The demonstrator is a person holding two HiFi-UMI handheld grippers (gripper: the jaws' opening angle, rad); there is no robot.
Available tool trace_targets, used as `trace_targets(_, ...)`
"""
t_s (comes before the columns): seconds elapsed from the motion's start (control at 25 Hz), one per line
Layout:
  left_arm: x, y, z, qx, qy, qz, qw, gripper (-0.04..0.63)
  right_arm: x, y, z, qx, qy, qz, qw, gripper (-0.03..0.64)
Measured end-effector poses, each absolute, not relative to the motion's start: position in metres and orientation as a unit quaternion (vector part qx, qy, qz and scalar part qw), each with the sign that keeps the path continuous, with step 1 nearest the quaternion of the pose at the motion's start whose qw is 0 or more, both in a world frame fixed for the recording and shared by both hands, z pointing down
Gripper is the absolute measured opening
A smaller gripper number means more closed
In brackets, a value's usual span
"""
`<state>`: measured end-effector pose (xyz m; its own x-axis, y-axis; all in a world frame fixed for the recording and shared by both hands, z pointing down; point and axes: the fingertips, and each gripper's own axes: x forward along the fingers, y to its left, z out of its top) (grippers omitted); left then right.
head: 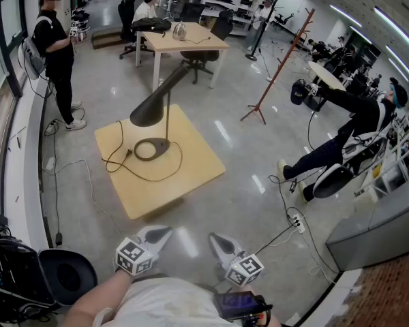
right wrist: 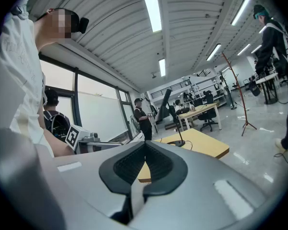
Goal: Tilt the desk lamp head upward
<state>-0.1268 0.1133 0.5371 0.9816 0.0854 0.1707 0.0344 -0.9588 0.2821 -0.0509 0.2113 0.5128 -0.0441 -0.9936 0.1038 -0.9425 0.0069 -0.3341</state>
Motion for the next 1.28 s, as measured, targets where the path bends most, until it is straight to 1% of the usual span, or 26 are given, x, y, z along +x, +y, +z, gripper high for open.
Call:
trace_targets(0.24,-0.106,0.157,0.532,0.984,0.03,0.088,0.153,0.002,-0.035,0.254,0.508,-0.687,0.706,-0.157,0.065,0.012)
trace_targets(0.4,-0.097,0.162,0.526,0.983,0.028,0.087,0.159,0.002,-0.022,0.256,0.503,-0.695,0.699,-0.152,0.078,0.014)
trace_targets(0.48,-0.095,0.165,0.525,0.983,0.023,0.087,0.161,0.002,-0.018,0.257,0.504,-0.693,0.702,-0.15,0.071,0.014)
trace_targets(1.04,-0.093,0.166,0.522,0.983,-0.022,0.106,0.148,0.002,0.007,0.255,0.515,-0.678,0.712,-0.159,0.087,0.012)
trace_targets(1.28,-0.079,0.184,0.522,0.983,-0.02,0.108,0.145,0.002,0.018,0.274,0.516,-0.678,0.715,-0.152,0.073,0.011)
